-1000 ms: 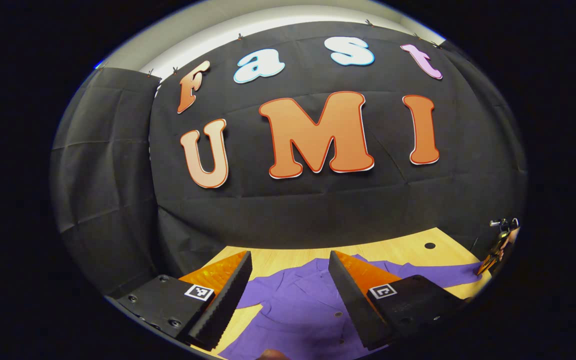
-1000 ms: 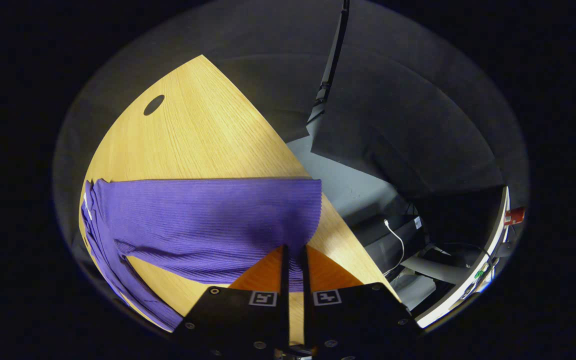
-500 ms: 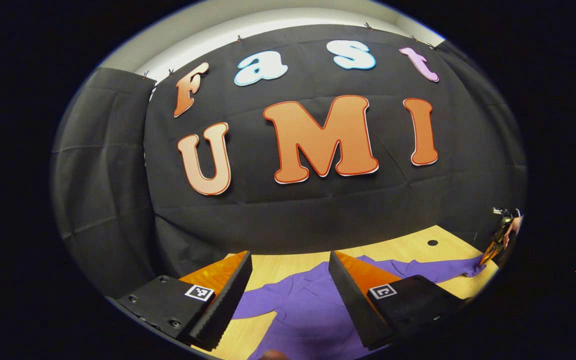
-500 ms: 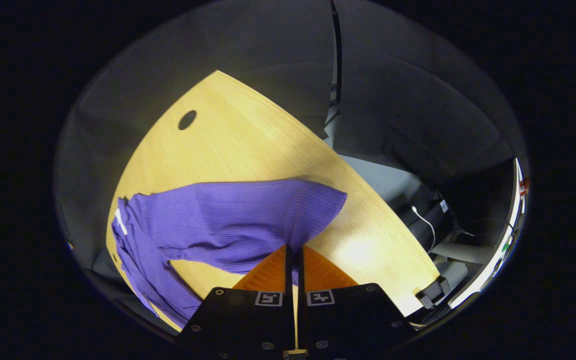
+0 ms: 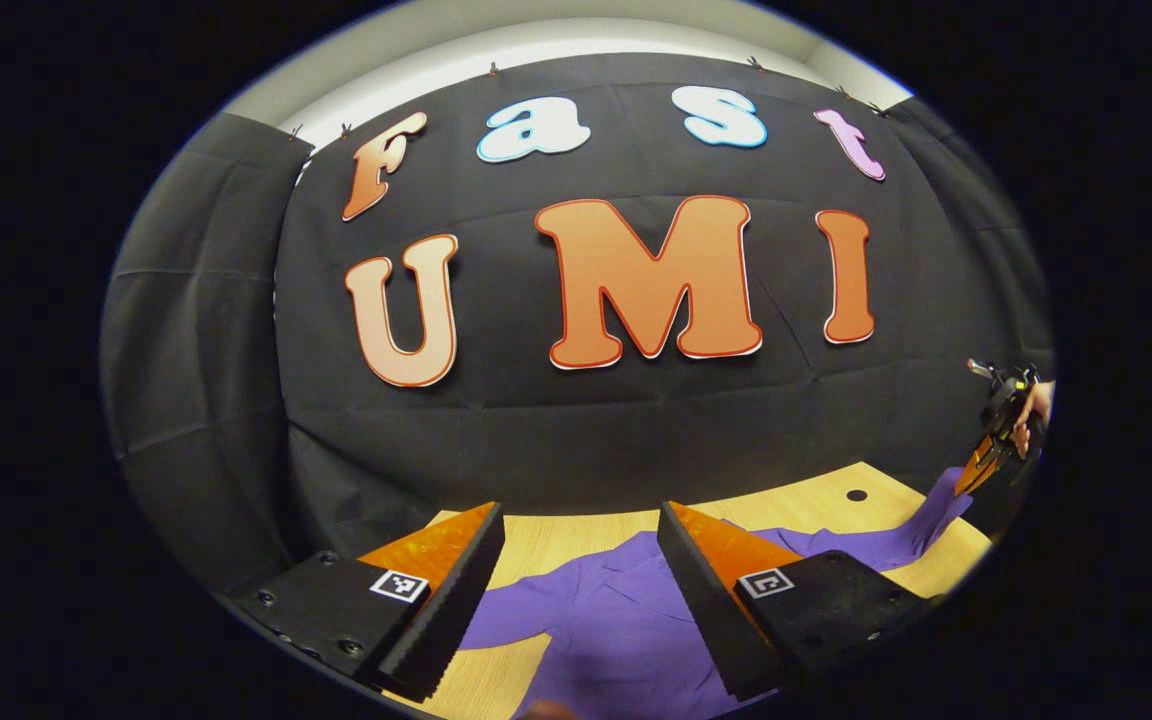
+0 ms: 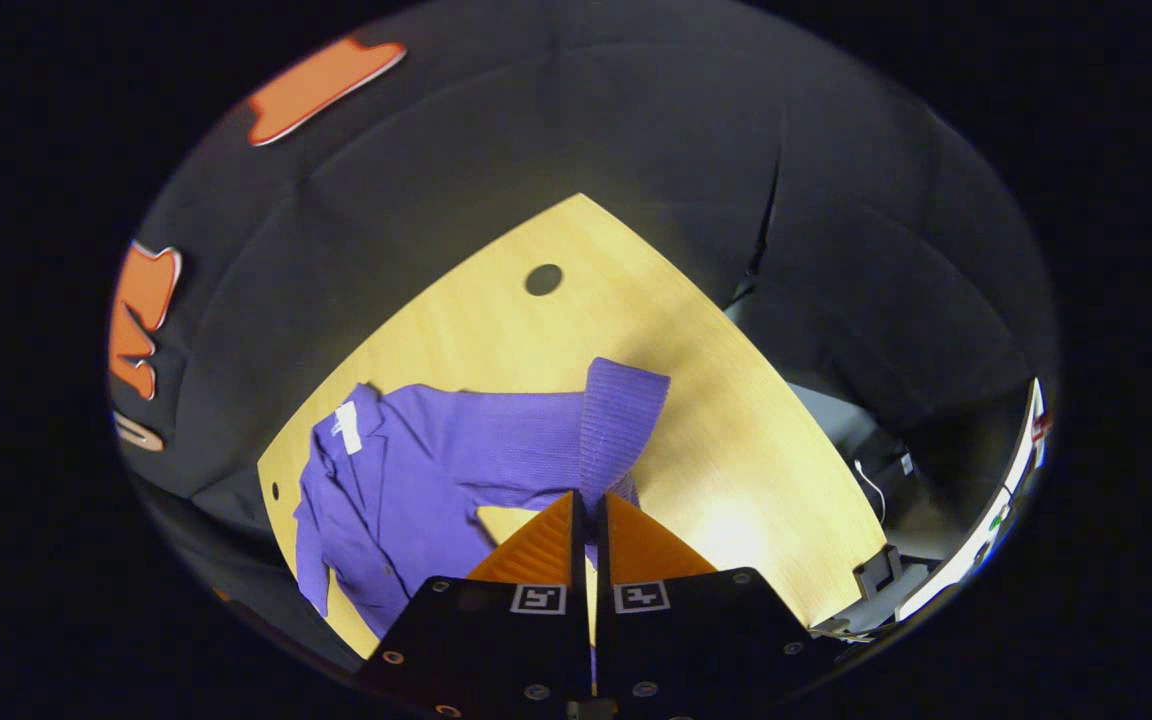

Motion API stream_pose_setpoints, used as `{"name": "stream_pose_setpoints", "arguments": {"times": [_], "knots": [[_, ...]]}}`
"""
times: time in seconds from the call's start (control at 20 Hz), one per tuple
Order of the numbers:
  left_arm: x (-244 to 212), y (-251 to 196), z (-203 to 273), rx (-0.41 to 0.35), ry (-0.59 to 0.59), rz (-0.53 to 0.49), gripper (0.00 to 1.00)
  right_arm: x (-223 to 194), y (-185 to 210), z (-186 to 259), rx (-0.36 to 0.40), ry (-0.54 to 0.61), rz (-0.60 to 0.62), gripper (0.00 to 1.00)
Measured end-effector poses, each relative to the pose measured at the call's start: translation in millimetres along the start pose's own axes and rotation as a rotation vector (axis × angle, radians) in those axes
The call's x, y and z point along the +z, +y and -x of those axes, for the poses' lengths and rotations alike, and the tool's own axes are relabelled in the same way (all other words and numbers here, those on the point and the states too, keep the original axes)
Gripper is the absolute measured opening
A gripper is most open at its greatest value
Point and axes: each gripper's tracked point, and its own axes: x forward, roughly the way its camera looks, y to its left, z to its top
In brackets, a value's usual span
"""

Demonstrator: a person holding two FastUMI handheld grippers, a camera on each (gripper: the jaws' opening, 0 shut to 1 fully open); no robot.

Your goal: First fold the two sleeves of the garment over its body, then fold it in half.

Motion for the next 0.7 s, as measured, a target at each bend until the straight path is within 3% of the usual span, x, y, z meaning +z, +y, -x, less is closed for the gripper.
{"name": "stream_pose_setpoints", "arguments": {"times": [0.45,0.7], "knots": [[-18.6,65.6,-2.7,0.005,0.034,0.013,0.96,-13.9,132.2,54.5,0.1,-0.086,0.176,0.03],[-31.5,116.5,-0.4,0.021,0.046,0.014,0.97,-33.2,204.8,62.8,0.139,-0.099,0.256,0.03]]}}
